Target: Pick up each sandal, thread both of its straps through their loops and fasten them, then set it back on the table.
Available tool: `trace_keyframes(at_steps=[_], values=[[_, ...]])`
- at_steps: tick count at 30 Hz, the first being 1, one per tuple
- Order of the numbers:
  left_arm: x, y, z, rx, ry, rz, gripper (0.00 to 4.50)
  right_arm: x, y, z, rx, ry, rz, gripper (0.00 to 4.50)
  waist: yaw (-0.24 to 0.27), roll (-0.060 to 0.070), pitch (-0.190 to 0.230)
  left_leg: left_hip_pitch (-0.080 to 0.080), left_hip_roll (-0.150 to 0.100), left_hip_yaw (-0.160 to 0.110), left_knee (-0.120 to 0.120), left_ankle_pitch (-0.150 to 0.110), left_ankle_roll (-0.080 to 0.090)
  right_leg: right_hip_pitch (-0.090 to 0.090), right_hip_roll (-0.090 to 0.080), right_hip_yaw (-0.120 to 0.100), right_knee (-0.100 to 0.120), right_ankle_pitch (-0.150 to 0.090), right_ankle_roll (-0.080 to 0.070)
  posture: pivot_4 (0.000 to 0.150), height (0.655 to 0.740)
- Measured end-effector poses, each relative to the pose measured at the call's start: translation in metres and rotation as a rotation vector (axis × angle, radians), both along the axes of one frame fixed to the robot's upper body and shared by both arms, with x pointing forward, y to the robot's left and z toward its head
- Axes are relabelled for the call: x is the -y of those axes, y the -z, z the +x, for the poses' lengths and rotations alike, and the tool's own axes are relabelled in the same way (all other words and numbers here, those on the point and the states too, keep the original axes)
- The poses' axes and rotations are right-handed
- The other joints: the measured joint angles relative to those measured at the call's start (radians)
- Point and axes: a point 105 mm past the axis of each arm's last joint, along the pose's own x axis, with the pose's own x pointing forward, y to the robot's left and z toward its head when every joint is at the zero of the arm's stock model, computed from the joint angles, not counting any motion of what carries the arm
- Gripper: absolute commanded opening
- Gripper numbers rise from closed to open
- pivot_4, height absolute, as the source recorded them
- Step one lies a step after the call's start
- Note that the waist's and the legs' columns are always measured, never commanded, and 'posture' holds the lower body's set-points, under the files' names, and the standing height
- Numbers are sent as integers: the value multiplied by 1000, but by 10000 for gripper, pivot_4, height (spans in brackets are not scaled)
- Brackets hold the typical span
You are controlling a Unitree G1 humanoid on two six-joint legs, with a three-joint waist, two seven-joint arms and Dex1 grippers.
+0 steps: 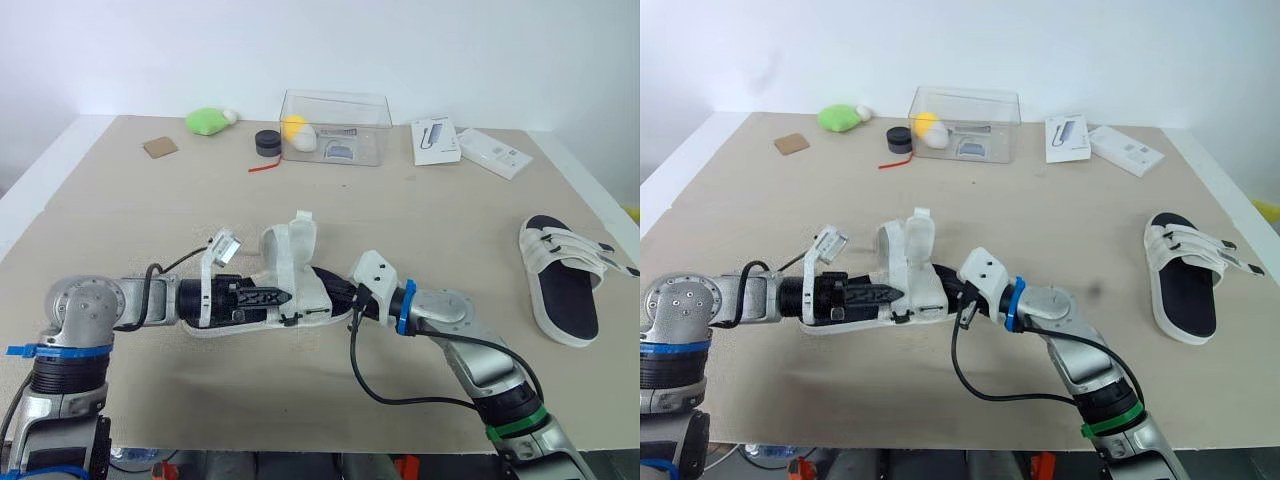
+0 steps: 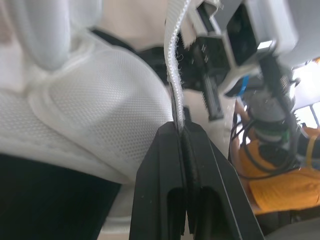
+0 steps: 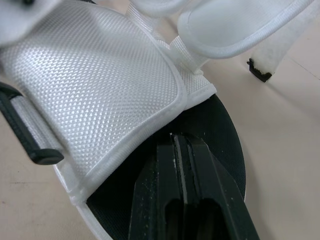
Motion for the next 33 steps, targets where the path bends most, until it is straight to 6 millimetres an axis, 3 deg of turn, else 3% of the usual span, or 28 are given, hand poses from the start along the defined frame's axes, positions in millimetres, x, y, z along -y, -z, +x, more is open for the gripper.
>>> trace_keyframes(at_steps=[16,20,21,23,25,27,29,33], values=[[1,3,-11,105,45,81,355,0,0,0,1,-2,0,0,0,0,0,0,0,0,0,0,-1,0,0,0,0,0,0,1500,7400],[-3,6,-19,134,69,103,12522,-1,0,0,1,-5,-2,0,-2,0,0,0,0,0,-1,-1,-1,-1,0,0,0,-1,-1,1500,7400],[-3,6,-21,139,77,94,19256,-1,0,0,0,-6,-2,0,-2,0,0,0,0,0,0,-1,-1,-1,0,0,0,-1,-1,1500,7400],[-4,4,-24,145,79,82,26737,-1,0,0,0,-6,-2,0,-2,0,0,0,0,0,0,-1,-1,-1,0,0,-1,-1,-1,1500,7400],[-13,1,-28,142,59,59,34845,-2,0,0,0,-8,-2,0,-3,0,0,0,0,0,0,-1,-1,-1,0,0,-1,-1,-1,1500,7400],[-36,-2,-35,135,10,50,44691,-3,-1,-1,1,-15,0,0,-7,0,0,0,1,0,-2,-1,-2,-3,0,0,-1,-2,-2,1500,7400],[-56,3,-53,109,2,98,44691,-2,0,-2,-1,-16,-1,0,-5,0,0,0,1,1,-3,-3,-4,-4,-1,0,-1,-4,-4,1500,7400],[-51,13,-74,92,73,112,44691,0,0,-2,-2,-11,-3,0,0,-3,-2,0,0,2,-3,-3,-5,-6,-3,0,-2,-5,-5,1500,7400]])
